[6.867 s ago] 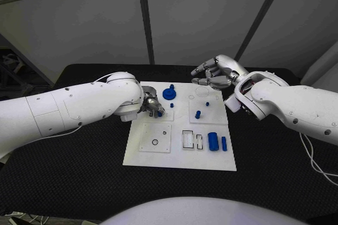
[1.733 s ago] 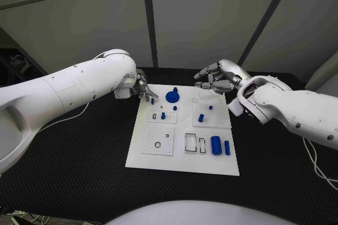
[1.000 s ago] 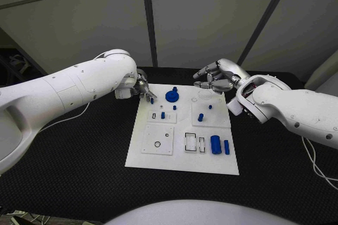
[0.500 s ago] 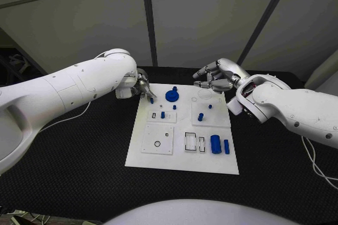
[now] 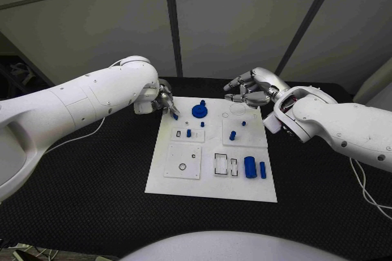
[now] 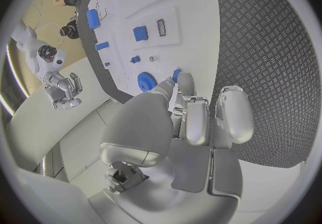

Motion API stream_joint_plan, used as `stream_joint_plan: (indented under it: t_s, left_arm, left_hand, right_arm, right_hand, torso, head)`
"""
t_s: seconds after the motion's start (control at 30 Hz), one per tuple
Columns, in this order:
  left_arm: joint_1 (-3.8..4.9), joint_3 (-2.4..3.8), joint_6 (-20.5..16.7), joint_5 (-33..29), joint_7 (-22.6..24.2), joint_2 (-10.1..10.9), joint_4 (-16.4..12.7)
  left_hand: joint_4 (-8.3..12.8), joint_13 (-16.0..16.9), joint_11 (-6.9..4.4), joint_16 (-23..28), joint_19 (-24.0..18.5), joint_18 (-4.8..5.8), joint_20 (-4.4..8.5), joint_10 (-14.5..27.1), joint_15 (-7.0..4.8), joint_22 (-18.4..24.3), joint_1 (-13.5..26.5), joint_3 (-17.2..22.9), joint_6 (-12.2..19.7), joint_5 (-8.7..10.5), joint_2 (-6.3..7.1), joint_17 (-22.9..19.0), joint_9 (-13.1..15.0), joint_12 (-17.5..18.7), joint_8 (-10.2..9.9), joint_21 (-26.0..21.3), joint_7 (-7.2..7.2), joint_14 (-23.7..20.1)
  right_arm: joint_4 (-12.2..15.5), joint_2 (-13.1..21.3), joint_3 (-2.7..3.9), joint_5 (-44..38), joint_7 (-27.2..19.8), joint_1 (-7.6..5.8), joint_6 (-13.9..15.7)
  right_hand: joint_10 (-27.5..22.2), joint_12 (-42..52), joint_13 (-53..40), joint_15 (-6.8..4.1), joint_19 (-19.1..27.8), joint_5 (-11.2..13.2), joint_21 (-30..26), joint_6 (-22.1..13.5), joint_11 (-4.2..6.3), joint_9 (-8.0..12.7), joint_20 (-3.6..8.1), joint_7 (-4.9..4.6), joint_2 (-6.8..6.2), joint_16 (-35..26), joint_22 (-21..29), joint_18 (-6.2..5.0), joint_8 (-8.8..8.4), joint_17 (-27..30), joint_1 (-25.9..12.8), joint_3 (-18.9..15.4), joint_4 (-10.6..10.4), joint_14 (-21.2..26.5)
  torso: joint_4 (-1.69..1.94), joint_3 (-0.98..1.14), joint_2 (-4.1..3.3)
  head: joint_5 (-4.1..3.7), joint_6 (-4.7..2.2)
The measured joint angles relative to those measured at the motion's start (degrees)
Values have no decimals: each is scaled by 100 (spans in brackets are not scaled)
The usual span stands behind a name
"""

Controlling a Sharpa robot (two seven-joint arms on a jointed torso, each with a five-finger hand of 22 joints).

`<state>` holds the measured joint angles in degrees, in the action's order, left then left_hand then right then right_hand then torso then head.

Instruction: Assemble the parts on the task board

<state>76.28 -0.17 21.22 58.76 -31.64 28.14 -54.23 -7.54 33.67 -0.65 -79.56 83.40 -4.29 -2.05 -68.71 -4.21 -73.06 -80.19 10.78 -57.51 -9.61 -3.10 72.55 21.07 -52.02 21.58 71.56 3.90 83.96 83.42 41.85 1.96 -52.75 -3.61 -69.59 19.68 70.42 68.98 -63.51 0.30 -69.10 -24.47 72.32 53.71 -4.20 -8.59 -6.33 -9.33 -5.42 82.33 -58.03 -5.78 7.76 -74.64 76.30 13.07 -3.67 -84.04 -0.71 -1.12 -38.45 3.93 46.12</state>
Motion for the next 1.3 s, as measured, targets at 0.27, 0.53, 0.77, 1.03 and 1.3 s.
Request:
stream_joint_plan:
  t_s: [0.27, 0.53, 0.77, 1.03, 1.3]
  left_arm:
    - [-26, -7, -14, -50, 14, 74, -62]
    - [-34, -8, -144, -245, 15, 335, -377]
    - [-35, -8, -364, -459, 10, 635, -839]
    - [-72, -12, -729, -598, 48, 1019, -1521]
    - [-157, -20, -992, -520, 96, 1219, -1948]
  left_hand:
    - [-67, -155, 64, 0, 0, 0, 0, -54, 0, -68, 476, 1346, -24, -58, 578, 1, 55, 133, -7, 0, 45, 0]
    - [70, -124, 3, 0, 0, 0, 0, -177, 0, -146, 929, 1905, -58, -527, 921, 24, 250, 133, 218, 0, 11, 0]
    - [191, -35, 13, 0, 22, 0, 21, -250, 1, -167, 1104, 2062, -78, -929, 1049, 30, 363, 82, 314, 0, -10, 1]
    - [250, 132, 13, 0, 43, 0, 42, -372, -4, -189, 1245, 2150, -141, -1304, 1191, 37, 474, -38, 426, 67, -71, -4]
    - [251, 198, 15, 0, 42, 0, 42, -411, -35, -188, 1283, 2150, -161, -1454, 1229, 46, 518, -79, 467, 134, -91, 6]
  right_arm:
    - [0, 3, 0, -1, 1, 0, -1]
    - [1, 17, 0, -1, 2, 0, -3]
    - [-15, 24, 0, -1, 3, 0, -4]
    - [-46, 25, 0, -1, 3, 0, -5]
    - [-55, 31, 0, -1, 4, 0, -6]
  right_hand:
    - [0, 0, 0, 0, 0, 0, 0, 0, 0, 1, 0, 0, 0, 0, 0, 0, 0, 1, 0, -1, 1, 0]
    - [0, 0, 0, 0, 0, -22, 0, 0, 0, 1, 0, 0, 0, 0, 0, 0, 0, 1, 0, -1, 1, 0]
    - [0, 0, 0, 0, 0, -28, 0, 0, 0, 1, 0, 0, 0, 0, 0, 0, 0, 1, 0, -1, 1, 0]
    - [0, 0, 0, 0, 0, -28, 0, 0, 0, 2, 0, 0, 0, 0, 0, 0, 0, 2, 0, -16, -13, 0]
    - [0, 0, 0, 0, 0, -28, 0, 0, 0, -3, 0, 0, 0, 0, 0, 0, 0, 2, 0, -16, -13, 0]
  torso:
    - [4, 0, -1]
    - [4, 0, 6]
    - [13, -2, 10]
    - [14, -3, 8]
    - [7, -3, 0]
  head:
    - [7, 8]
    - [13, 9]
    - [36, 1]
    - [66, -13]
    - [80, -9]
